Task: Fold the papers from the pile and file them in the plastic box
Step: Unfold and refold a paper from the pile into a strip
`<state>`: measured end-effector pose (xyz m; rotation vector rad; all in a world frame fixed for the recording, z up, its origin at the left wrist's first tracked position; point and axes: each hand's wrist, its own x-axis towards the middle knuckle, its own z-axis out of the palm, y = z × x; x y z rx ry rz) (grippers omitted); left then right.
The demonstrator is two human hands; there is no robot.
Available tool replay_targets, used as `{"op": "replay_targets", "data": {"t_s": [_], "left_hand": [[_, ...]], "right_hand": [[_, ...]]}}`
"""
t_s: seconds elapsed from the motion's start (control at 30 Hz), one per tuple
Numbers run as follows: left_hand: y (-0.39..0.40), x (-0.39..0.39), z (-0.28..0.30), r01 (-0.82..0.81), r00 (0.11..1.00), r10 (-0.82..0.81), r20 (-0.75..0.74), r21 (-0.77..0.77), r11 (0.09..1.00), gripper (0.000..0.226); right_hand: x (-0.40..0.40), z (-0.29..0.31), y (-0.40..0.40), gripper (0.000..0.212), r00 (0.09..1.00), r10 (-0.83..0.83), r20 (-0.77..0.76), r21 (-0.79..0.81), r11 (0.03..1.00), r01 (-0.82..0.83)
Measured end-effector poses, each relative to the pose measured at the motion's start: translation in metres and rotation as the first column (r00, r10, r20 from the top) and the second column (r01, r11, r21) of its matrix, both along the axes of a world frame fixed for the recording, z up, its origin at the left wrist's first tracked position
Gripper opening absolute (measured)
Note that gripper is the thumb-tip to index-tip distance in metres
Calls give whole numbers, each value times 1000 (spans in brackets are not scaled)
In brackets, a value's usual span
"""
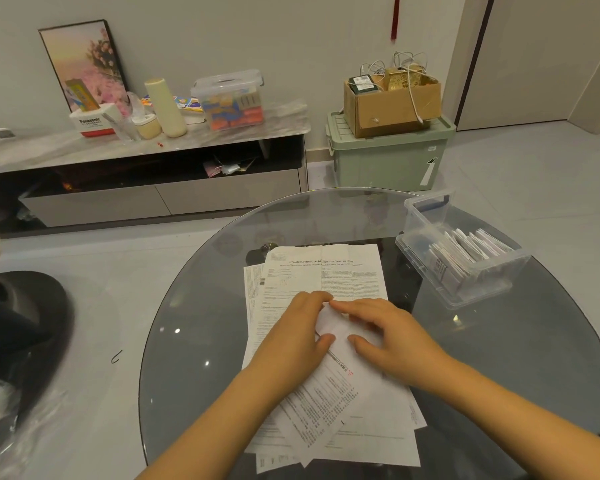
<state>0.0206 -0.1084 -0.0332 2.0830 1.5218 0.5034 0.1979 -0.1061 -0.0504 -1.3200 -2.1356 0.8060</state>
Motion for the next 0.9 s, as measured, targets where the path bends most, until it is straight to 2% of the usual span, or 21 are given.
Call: {"op": "replay_targets", "data": {"t_s": [0.1,0.2,0.3,0.37,0.47,0.63,0.77,0.9], "left_hand": [[3,-2,-2,-25,1000,26,-11,12,1000,52],[5,-6,-3,-18,998,24,-64,89,996,37],[9,-9,-2,49,989,-32,-145,110,993,22],[11,-12,-1,105,980,-91,-179,68,992,24],[14,-19,1,152,978,-151,-147,-1,988,32],[15,-20,1,152,982,-151,-114,3,988,28],[19,-23,1,145,985,-146,-95,-20,989,29],[18,-22,-1,129,990,-130,-59,-18,991,25]], "right_hand": [[-1,-3,0,46,996,5,94,44,999,-9],[-2,-5,-1,42,977,25,210,94,995,-46],[-3,-5,-1,42,968,31,250,117,991,-62],[-3,-3,0,44,968,30,251,149,986,-69],[-5,-3,0,42,963,21,270,208,975,-79],[-11,-2,-3,28,934,-39,356,353,931,-96],[-17,-5,-6,32,936,-69,346,457,883,-104],[-17,-3,-2,29,960,-149,236,460,888,25]]}}
